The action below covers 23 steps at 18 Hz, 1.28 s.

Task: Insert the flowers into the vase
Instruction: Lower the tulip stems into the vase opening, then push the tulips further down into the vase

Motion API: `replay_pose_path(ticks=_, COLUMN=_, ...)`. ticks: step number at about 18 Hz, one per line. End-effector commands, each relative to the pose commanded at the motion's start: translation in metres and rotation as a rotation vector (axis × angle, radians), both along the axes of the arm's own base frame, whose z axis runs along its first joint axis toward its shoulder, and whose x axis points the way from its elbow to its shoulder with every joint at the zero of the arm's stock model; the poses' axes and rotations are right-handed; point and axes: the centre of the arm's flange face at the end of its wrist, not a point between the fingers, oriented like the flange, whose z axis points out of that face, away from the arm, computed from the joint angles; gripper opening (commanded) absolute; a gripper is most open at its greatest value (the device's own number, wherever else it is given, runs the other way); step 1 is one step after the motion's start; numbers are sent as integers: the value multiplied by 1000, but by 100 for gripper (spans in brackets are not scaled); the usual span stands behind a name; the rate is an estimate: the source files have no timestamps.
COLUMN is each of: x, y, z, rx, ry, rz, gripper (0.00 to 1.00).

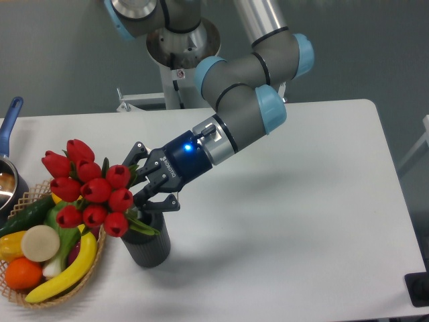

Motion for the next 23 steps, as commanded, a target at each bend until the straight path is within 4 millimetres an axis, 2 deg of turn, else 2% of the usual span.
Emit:
replay_pose_path(ticks=11, x=-14, y=-3, z=-27, rx=-24, ry=-32, rz=17, gripper=33)
replay_pose_path(ticks=23, x=-12, y=-9, z=-56, rx=-52, ry=-67, rz=20, gripper=33)
